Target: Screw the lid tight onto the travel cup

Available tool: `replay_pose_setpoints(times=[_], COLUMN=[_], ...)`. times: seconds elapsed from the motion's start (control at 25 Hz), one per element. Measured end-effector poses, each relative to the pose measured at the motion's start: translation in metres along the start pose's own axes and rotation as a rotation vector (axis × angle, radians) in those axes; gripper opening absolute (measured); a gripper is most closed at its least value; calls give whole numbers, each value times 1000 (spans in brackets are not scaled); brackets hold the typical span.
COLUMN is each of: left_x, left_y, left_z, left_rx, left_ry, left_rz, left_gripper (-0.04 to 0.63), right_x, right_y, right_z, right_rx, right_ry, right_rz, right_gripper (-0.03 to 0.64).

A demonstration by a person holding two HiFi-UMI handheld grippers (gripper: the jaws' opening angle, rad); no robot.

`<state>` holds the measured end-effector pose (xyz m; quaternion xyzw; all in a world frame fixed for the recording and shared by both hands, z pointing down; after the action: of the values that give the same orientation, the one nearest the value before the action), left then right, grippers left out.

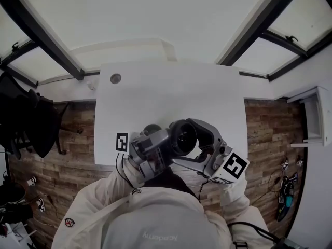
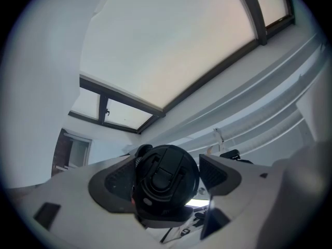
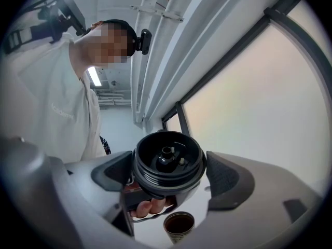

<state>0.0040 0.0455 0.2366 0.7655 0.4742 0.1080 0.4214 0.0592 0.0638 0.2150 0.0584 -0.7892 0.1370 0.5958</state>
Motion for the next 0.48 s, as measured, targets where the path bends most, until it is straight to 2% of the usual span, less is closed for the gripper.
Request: replay_pose_setpoints(times=[0.24, 0.48], left_x=[-11, -33], left_y=[-8, -25], left_z=[-8, -33], left_rx=[-19, -109], left_ry=[-24, -35], left_rz=[43, 221], left_gripper=[387, 385], right_x=[7, 24], right_y=[-4, -11], right_z=[-3, -11], right_rx=[12, 61], right_ry=[-2, -5], right_rz=[20, 60], right_gripper=[440, 439])
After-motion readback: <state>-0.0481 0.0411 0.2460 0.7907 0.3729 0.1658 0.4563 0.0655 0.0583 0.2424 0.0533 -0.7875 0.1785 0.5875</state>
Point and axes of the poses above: the fingertips, and each gripper's own axes: z forward along the fingers, y to its left, x out of its underside, the point moved 4 cm from there along -z, backward along the fingers, and after that the axes turned 11 degrees about -y, right-handed, at the moved point
